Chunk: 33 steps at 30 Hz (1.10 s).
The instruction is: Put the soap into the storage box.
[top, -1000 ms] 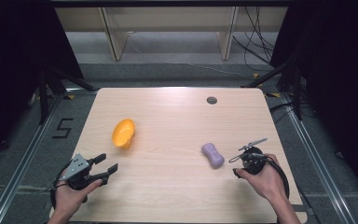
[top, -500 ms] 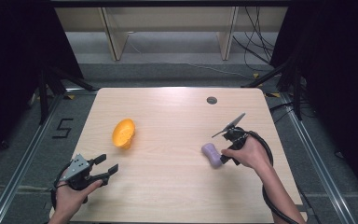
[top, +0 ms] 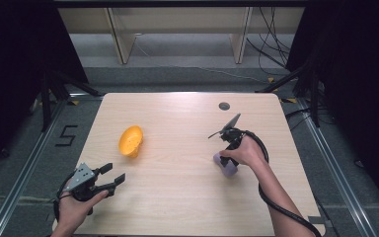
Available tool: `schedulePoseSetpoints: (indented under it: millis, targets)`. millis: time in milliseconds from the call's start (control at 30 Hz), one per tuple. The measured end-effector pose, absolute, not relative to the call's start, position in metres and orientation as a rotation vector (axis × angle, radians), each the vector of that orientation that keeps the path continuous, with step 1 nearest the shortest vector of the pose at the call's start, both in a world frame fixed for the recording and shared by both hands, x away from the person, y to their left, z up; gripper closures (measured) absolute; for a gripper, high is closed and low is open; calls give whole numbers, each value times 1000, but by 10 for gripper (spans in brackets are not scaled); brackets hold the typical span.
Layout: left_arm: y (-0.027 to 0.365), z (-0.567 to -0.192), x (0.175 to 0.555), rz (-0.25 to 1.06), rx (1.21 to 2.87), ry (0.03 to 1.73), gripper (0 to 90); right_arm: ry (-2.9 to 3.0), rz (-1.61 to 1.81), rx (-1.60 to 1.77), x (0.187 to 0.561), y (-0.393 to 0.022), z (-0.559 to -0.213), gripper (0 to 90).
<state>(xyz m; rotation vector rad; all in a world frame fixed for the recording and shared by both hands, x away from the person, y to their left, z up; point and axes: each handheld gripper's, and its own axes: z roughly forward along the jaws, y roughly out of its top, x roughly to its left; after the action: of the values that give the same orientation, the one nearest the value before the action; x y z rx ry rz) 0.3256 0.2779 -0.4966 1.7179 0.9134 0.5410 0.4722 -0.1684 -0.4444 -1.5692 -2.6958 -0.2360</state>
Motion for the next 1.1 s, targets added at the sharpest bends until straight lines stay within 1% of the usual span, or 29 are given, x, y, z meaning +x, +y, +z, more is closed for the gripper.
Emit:
schedulePoseSetpoints:
  millis: [100,167,200,433,567,600,667,833,1100]
  targets:
    - [278,-496,325,544,1722,919,321,-2769,-227,-1483,478,-166,-450,385]
    - [277,-496,324,536,1711,937,321,-2732,-207,-1520,478,-162,-450,385]
    - [278,-497,326,542,1716,912,321,-2737,-203,-1504,479,-161,-450,382]
    - [278,-497,326,541,1714,914,320,-2760,-197,-1463,485,-157,-459,371]
    - [278,-497,326,538,1710,916,320,-2737,-157,-1477,487,-155,-464,396]
    - [278,-496,325,540,1716,928,319,-2803,-155,-1404,490,-157,-466,402]
    - [278,-496,326,541,1719,921,319,-2724,-115,-1486,487,-153,-466,411]
    - [277,-498,327,530,1716,916,319,-2734,-99,-1462,491,-152,-470,457]
    - [277,-498,327,532,1730,924,319,-2748,-85,-1400,494,-151,-474,480]
